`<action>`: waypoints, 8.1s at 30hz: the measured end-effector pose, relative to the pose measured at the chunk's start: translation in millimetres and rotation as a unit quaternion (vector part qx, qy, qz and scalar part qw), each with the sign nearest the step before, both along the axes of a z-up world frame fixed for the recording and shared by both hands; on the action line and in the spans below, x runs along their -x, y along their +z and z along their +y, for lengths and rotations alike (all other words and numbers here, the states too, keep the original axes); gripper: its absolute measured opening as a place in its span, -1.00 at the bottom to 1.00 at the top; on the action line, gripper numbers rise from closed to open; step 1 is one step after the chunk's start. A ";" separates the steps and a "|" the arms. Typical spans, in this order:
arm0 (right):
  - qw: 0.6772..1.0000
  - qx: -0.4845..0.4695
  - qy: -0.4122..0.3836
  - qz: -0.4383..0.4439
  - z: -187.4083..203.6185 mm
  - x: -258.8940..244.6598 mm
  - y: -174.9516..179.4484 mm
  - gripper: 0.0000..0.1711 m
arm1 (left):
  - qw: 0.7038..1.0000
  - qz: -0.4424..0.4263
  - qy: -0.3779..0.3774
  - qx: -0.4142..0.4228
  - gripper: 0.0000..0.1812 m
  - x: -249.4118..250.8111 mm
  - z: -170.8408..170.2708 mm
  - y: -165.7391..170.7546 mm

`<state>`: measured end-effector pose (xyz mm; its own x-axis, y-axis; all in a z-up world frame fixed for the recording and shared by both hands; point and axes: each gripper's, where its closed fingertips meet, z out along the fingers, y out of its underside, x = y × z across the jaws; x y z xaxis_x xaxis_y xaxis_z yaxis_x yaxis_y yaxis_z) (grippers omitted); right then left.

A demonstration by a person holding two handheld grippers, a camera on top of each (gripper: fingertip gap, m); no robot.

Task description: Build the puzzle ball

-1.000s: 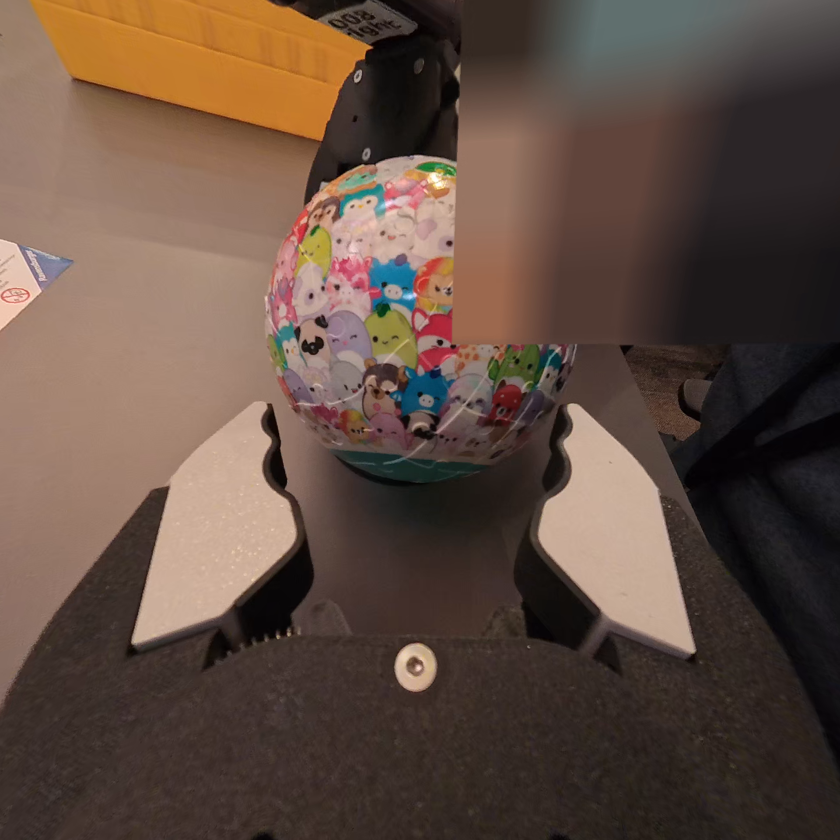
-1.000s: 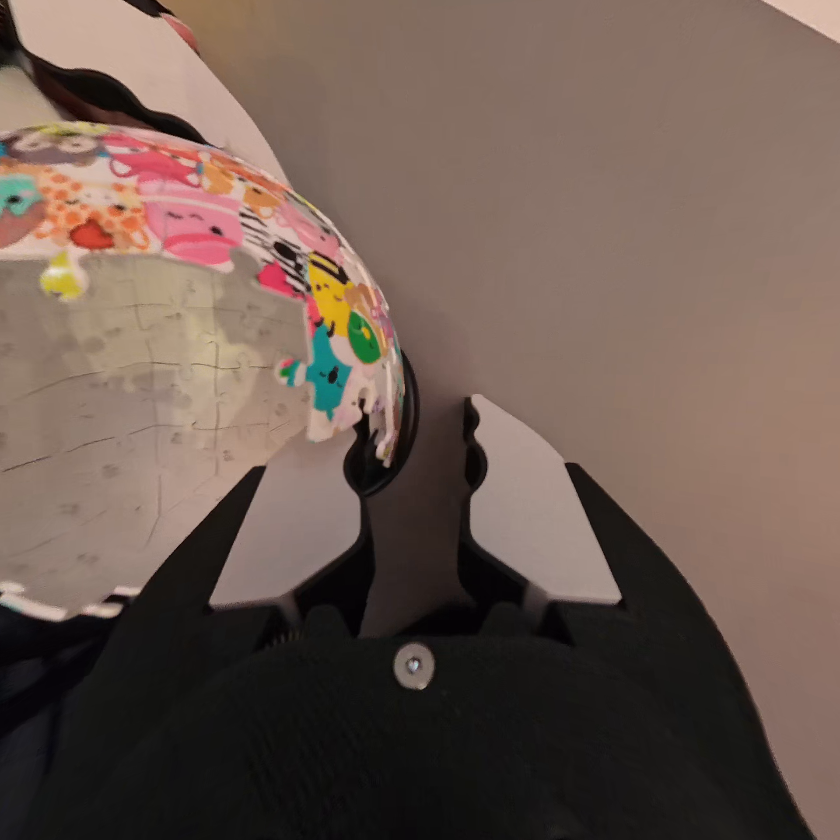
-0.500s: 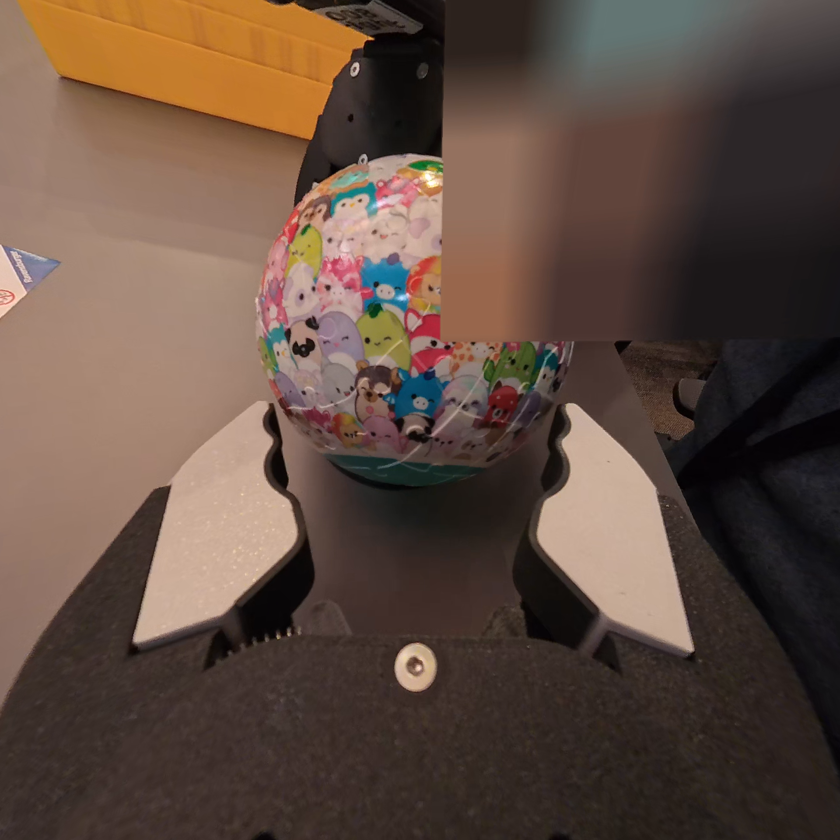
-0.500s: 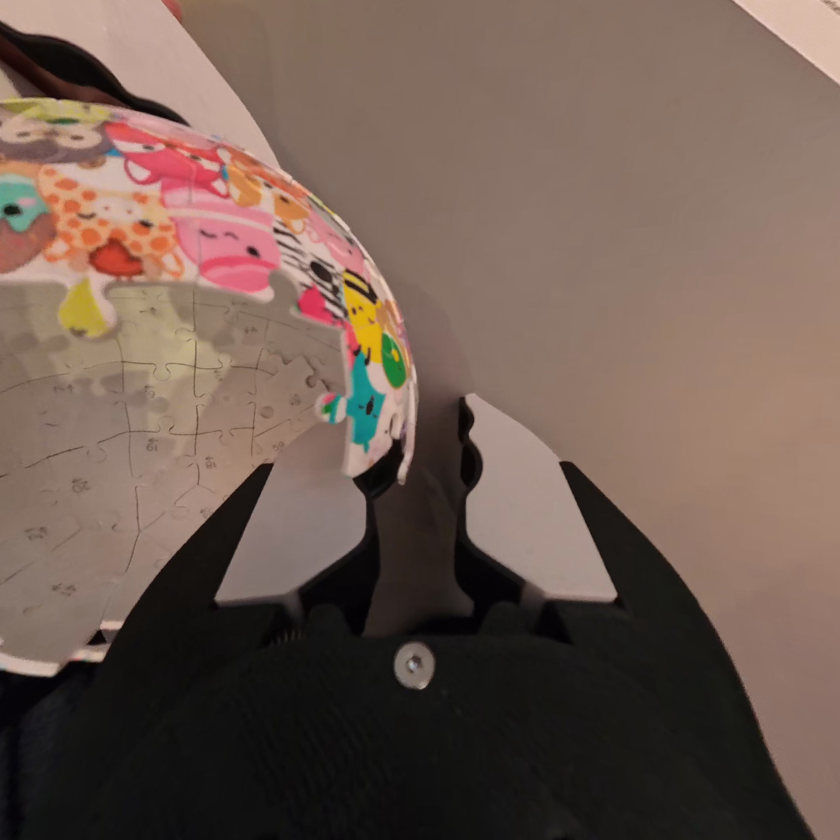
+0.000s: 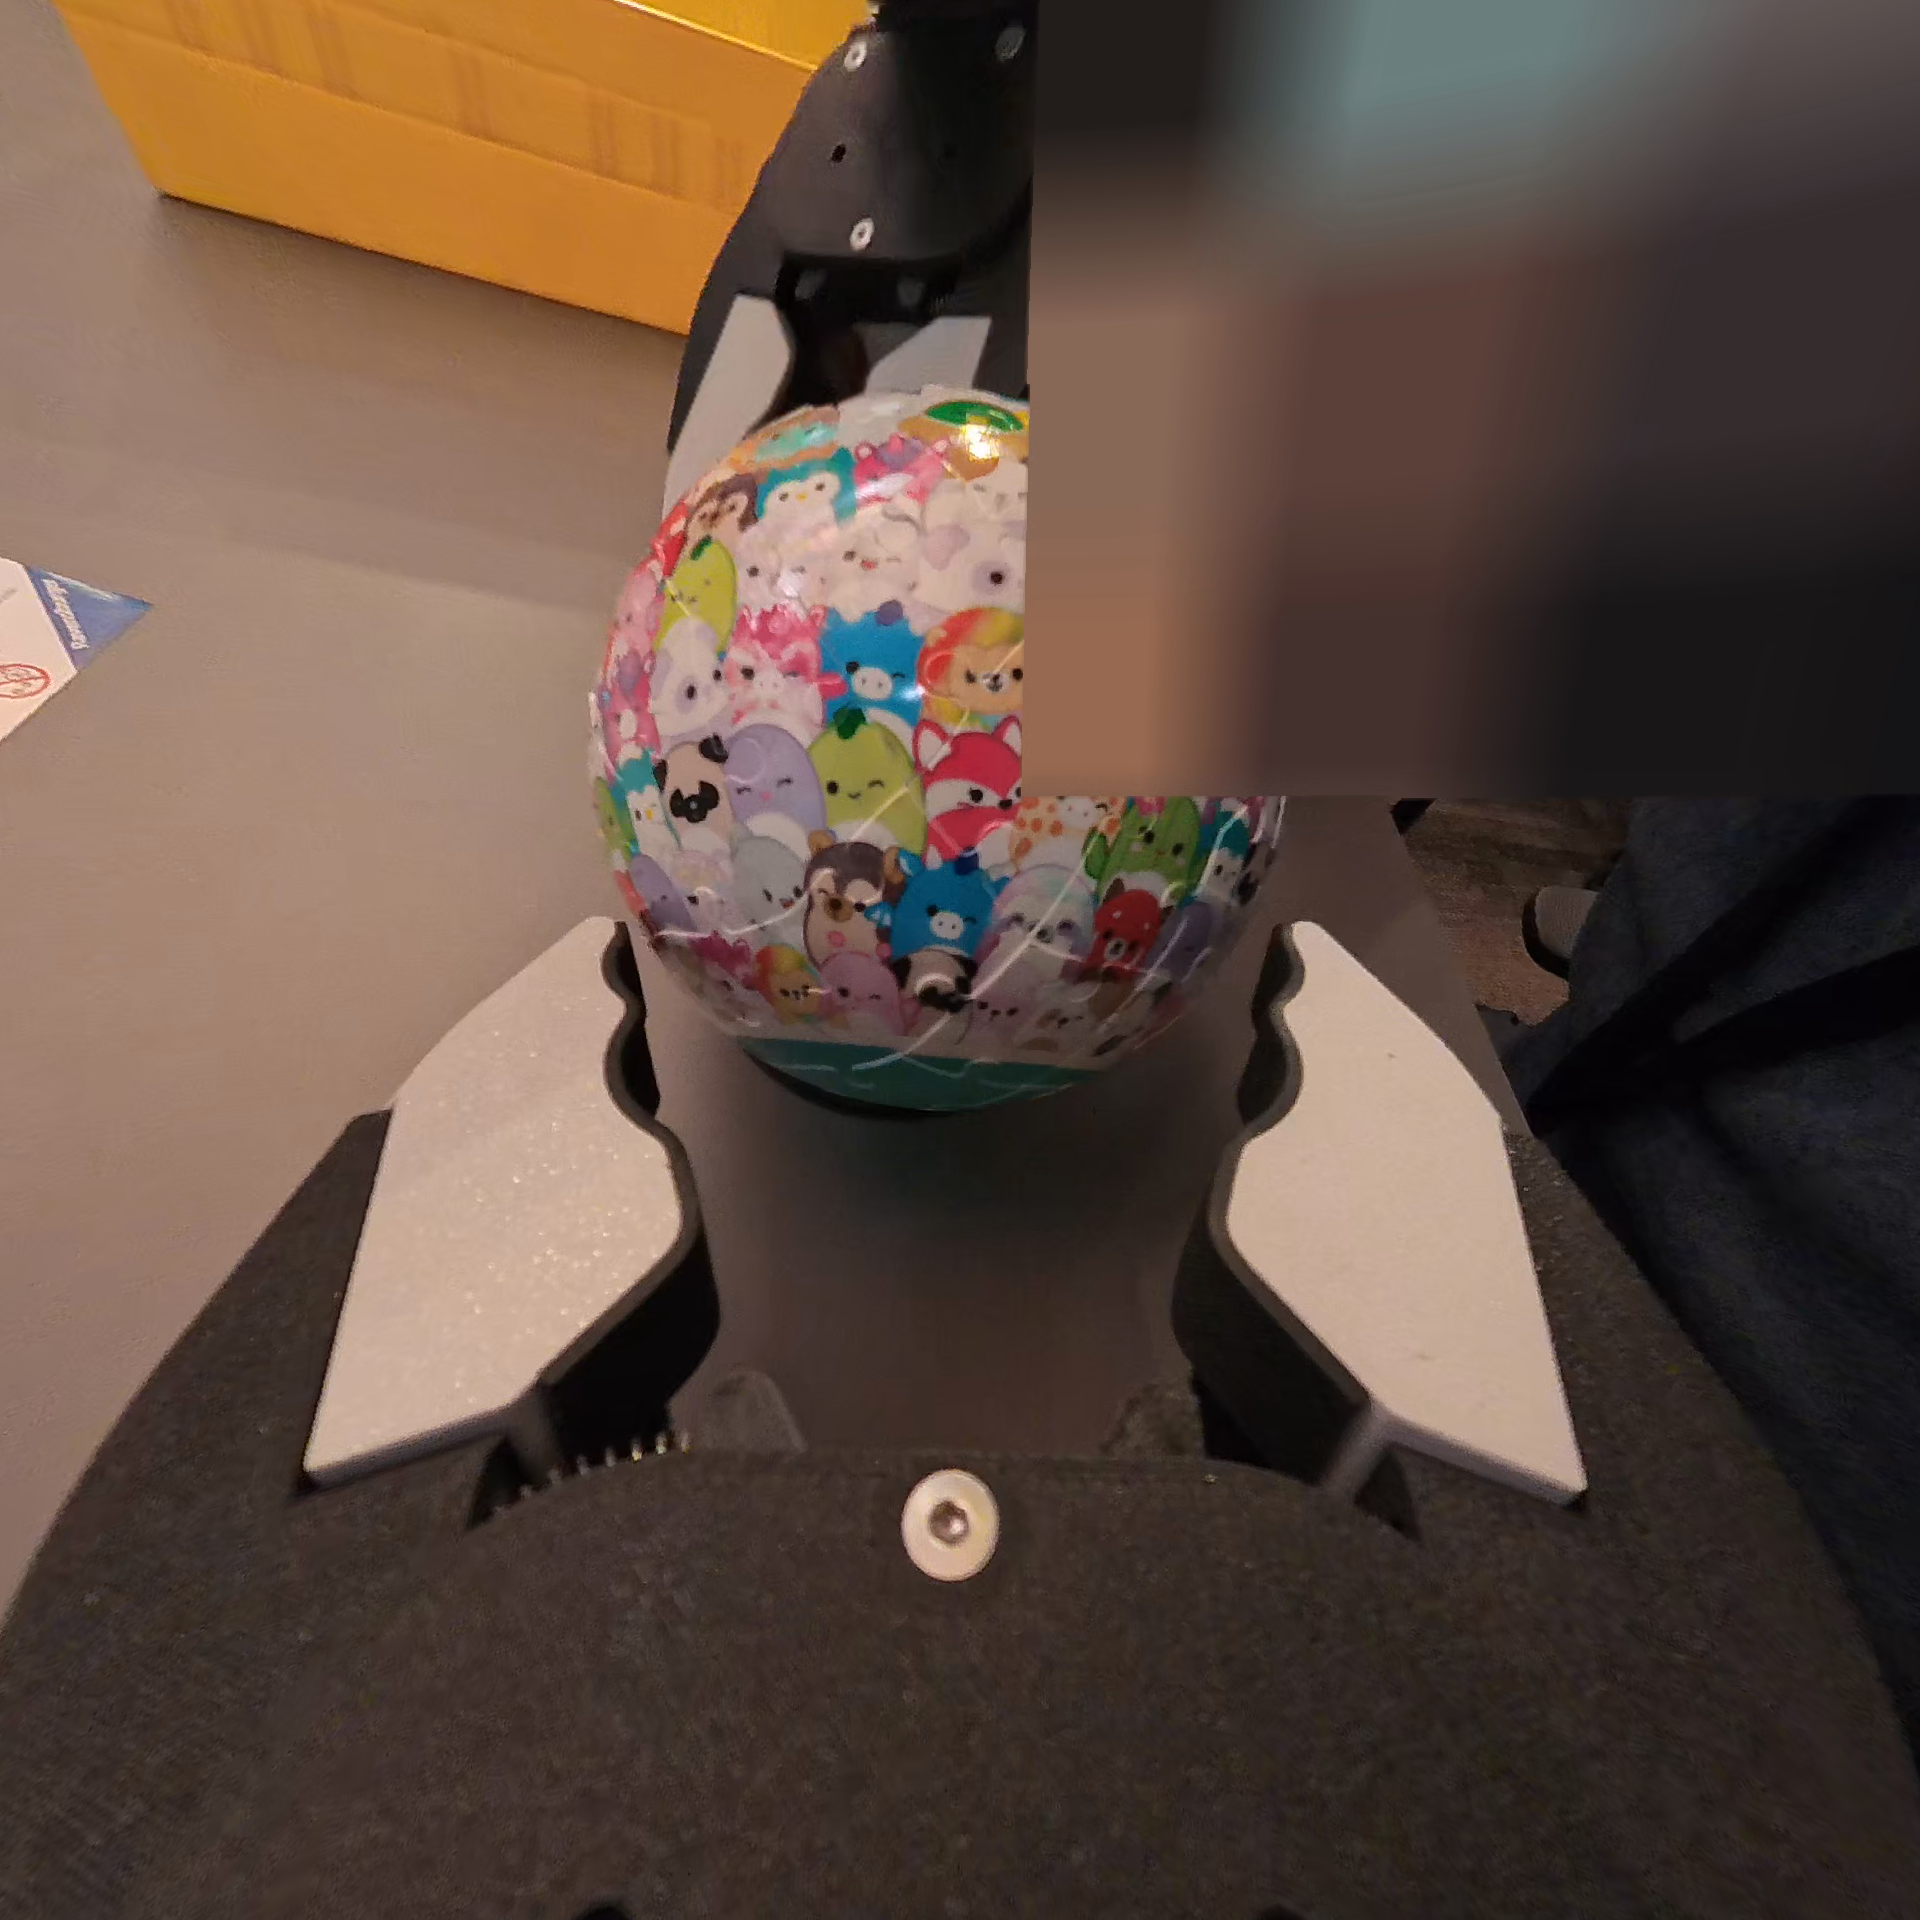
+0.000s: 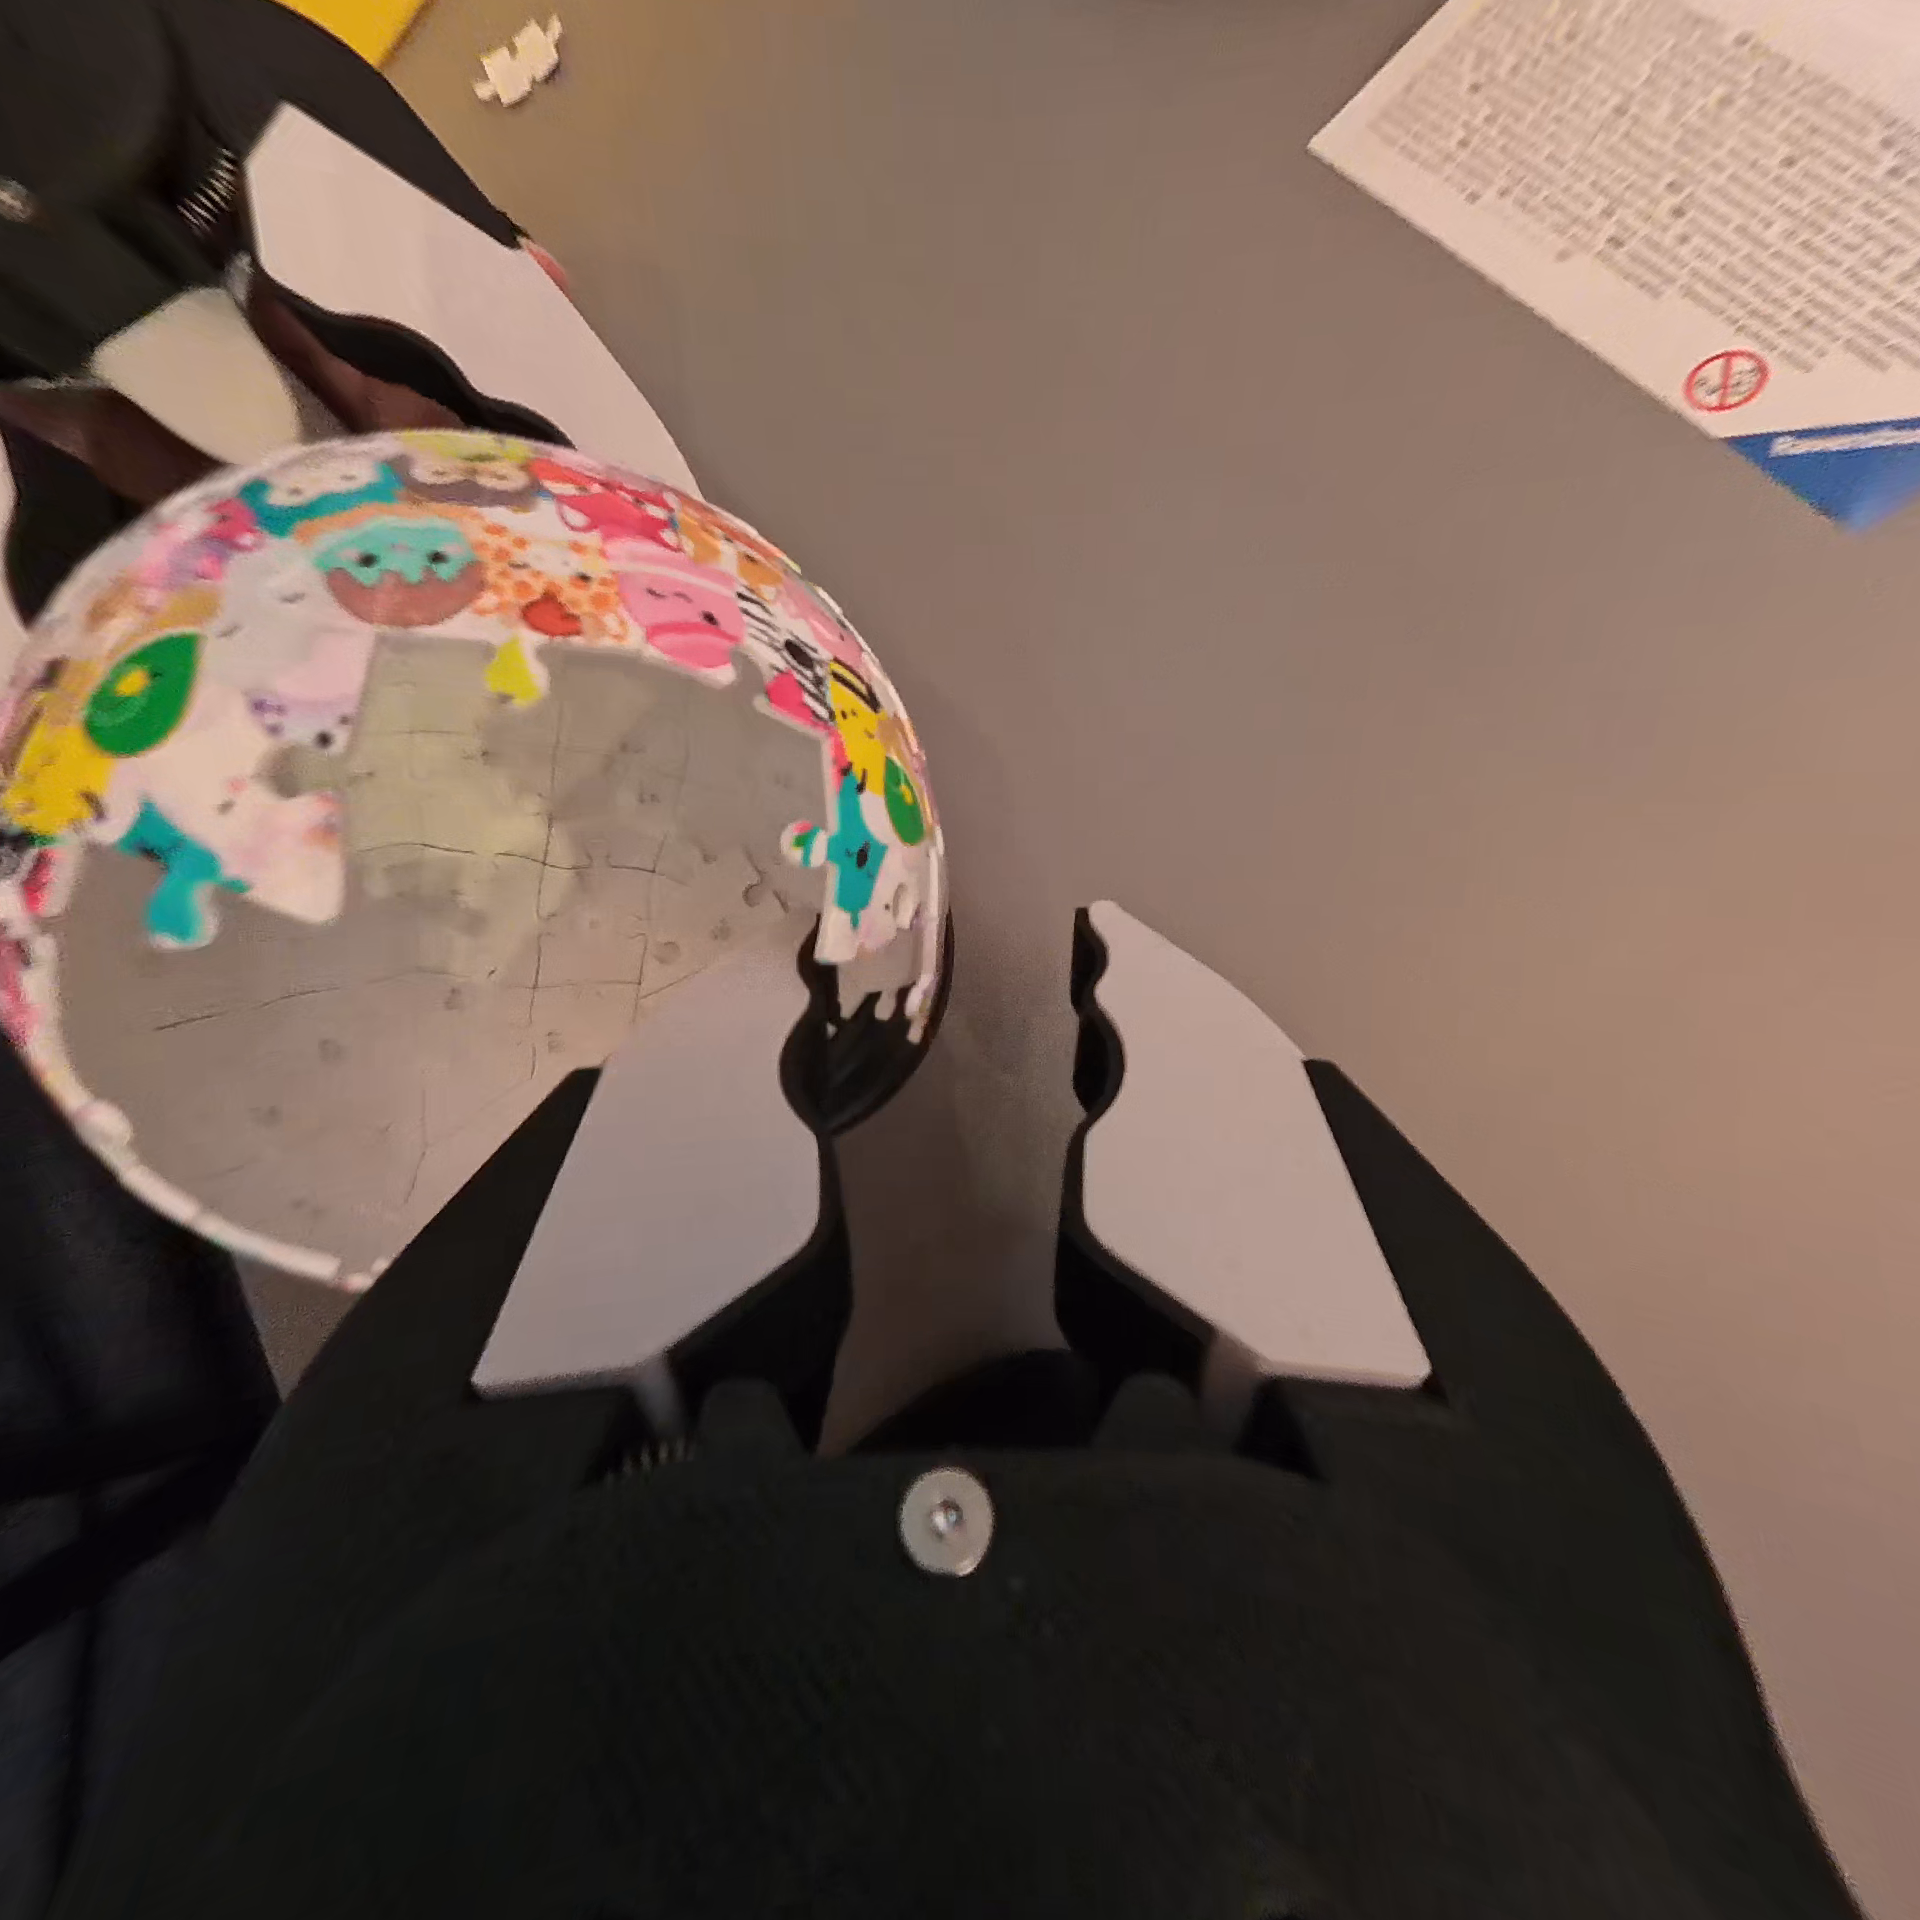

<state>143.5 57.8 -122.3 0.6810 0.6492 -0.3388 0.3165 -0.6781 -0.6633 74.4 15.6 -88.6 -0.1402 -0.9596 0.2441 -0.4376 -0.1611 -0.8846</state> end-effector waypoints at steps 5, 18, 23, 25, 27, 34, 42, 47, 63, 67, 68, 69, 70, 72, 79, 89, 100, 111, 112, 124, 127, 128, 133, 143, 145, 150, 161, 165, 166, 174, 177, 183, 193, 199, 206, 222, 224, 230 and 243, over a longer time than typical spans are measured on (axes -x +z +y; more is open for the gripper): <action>1.000 0.008 0.021 -0.022 -5.8 -1.3 -6.7 -0.43 | 1.000 -0.001 0.002 -0.001 0.22 -1.4 -0.7 -0.6; 0.997 0.017 0.023 -0.077 -4.5 6.0 -30.9 -0.44 | 1.000 0.001 0.002 -0.004 0.22 -5.1 -0.2 -3.0; 0.997 0.023 0.025 -0.073 -5.7 7.2 -31.0 -0.52 | 1.000 0.002 0.002 -0.005 0.23 -5.7 -0.1 -3.2; 0.997 0.022 0.029 -0.070 -6.5 8.5 -30.8 -0.54 | 1.000 0.003 0.003 -0.005 0.23 -5.7 0.0 -3.1; 0.997 0.010 0.027 -0.078 -5.0 7.0 -30.2 -0.51 | 1.000 0.003 0.003 -0.004 0.23 -5.8 0.0 -3.0; 0.999 0.006 0.013 -0.047 2.0 8.3 -29.4 -0.44 | 1.000 0.005 0.003 -0.005 0.23 -5.6 -0.1 -3.3; 0.998 -0.023 0.018 -0.049 0.2 6.7 -20.4 -0.36 | 1.000 0.002 0.006 0.000 0.23 -5.1 -0.4 -3.0; 0.997 -0.076 0.009 -0.013 -2.1 -11.2 0.9 -0.36 | 1.000 -0.001 0.010 0.001 0.22 -1.6 0.7 -2.1; 0.997 0.045 0.029 0.055 -3.9 8.2 -14.0 -0.75 | 1.000 -0.004 0.020 0.001 0.20 -4.3 1.5 -0.5; 0.993 0.084 0.026 0.082 -6.0 14.4 -13.5 -0.88 | 1.000 -0.001 0.020 -0.004 0.20 -3.7 1.6 -0.1; 0.992 0.093 0.023 0.083 -6.4 14.8 -14.5 -0.88 | 1.000 -0.001 0.020 -0.004 0.20 -3.6 1.8 0.0; 0.992 0.097 0.020 0.082 -6.1 15.0 -15.3 -0.89 | 1.000 -0.001 0.021 -0.005 0.20 -3.5 2.1 -0.1; 0.991 0.098 0.017 0.084 -5.7 15.4 -15.1 -0.89 | 1.000 -0.001 0.022 -0.005 0.20 -3.5 2.5 -0.4; 0.992 0.099 0.008 0.084 -4.3 15.1 -15.3 -0.89 | 1.000 0.000 0.022 -0.003 0.20 -3.4 2.6 -1.4; 0.992 0.103 -0.003 0.075 -4.1 14.7 -17.8 -0.93 | 1.000 -0.001 0.018 0.000 0.20 -5.4 0.7 -2.6; 0.996 0.082 -0.007 0.045 -3.8 10.8 -18.0 -0.76 | 1.000 0.002 0.020 0.000 0.21 -6.5 -0.9 -3.5; 0.967 -0.233 -0.068 0.074 -10.9 -46.4 58.9 -0.48 | 0.997 -0.028 0.072 -0.011 0.23 9.1 10.5 12.5; 0.924 -0.344 -0.075 0.146 -72.1 -65.5 71.7 -0.86 | 0.987 -0.072 0.127 -0.062 0.18 37.0 -15.7 39.2; 0.918 -0.355 -0.082 0.157 -75.6 -67.4 74.4 -0.86 | 0.987 -0.077 0.129 -0.062 0.18 39.1 -21.1 41.5; 0.922 -0.363 -0.067 0.120 -108.3 -49.7 68.1 -0.99 | 0.980 -0.097 0.123 -0.120 -0.06 38.2 -101.2 69.0; 0.915 -0.380 -0.007 0.138 -130.1 -29.4 77.2 -0.99 | 0.977 -0.107 0.106 -0.148 -0.21 22.7 -120.4 78.7; 0.913 -0.385 0.001 0.134 -137.4 -22.3 80.5 -0.99 | 0.976 -0.104 0.105 -0.160 -0.26 17.7 -124.5 80.5; 0.896 -0.391 0.081 0.194 -184.0 28.0 109.4 -0.99 | 0.974 -0.111 0.072 -0.186 -0.48 -7.8 -147.9 90.6; 0.898 -0.405 0.084 0.150 -188.5 36.9 125.9 -0.97 | 0.975 -0.129 0.083 -0.160 -0.45 -1.2 -163.3 103.8; 0.908 -0.395 0.067 0.123 -180.8 24.4 117.8 -0.95 | 0.974 -0.125 0.096 -0.163 -0.45 7.7 -159.7 103.4; 0.915 -0.377 -0.002 0.142 -162.9 -17.6 113.3 -0.99 | 0.971 -0.112 0.126 -0.169 -0.44 26.2 -145.8 100.4; 0.906 -0.211 -0.326 -0.166 -101.0 -203.9 17.9 -1.00 | 0.952 -0.019 0.264 -0.157 -0.35 66.6 -71.7 50.7; 0.902 -0.187 -0.350 -0.170 -93.0 -219.0 -1.4 -1.00 | 0.941 0.003 0.321 -0.105 -0.31 76.1 -48.1 18.7; 0.901 -0.184 -0.355 -0.170 -91.3 -221.3 -5.3 -1.00 | 0.937 0.002 0.337 -0.092 -0.30 79.5 -42.3 14.3; 0.895 -0.137 -0.389 -0.173 -86.1 -235.7 -27.0 -0.99 | 0.900 0.088 0.419 -0.085 -0.27 117.4 -11.2 -23.4; 0.894 -0.117 -0.395 -0.177 -85.0 -238.8 -32.4 -0.99 | 0.889 0.140 0.425 -0.097 -0.28 126.8 -7.8 -39.1; 0.898 -0.092 -0.398 -0.162 -82.4 -238.7 -35.6 -0.98 | 0.881 0.222 0.411 -0.074 -0.30 134.4 -9.1 -67.8; 0.919 -0.028 -0.350 -0.181 -80.7 -235.7 -40.3 -0.98 | 0.880 0.280 0.380 -0.045 -0.34 137.2 -7.5 -70.4; 0.924 -0.030 -0.329 -0.191 -73.1 -230.0 -39.9 -0.99 | 0.880 0.295 0.370 -0.042 -0.31 136.7 -8.3 -70.7; 0.928 -0.013 -0.314 -0.199 -74.0 -229.3 -41.1 -0.97 | 0.883 0.291 0.365 -0.044 -0.28 136.4 -9.5 -70.9; 0.949 -0.042 -0.297 -0.099 -72.7 -221.4 -35.6 -0.98 | 0.895 0.265 0.354 -0.058 -0.28 134.7 -8.9 -70.4; 0.952 -0.128 -0.261 -0.094 -65.4 -208.4 -13.6 -0.99 | 0.902 0.251 0.346 -0.064 -0.30 133.8 -9.1 -70.0; 0.924 -0.359 -0.009 -0.132 -63.0 -135.4 42.4 -0.98 | 0.953 0.099 0.276 -0.083 -0.18 97.1 -18.6 -31.7; 0.773 -0.499 0.352 -0.171 -61.2 -38.3 34.3 -0.36 | 0.959 -0.041 0.258 -0.113 0.33 6.6 -10.9 -4.3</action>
<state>181.8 -3.4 -88.0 -0.0212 0.7222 0.6913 0.6465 0.5374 -0.5416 67.7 4.8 -92.9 0.3583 -0.9331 0.0301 -0.2783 -0.1375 -0.9506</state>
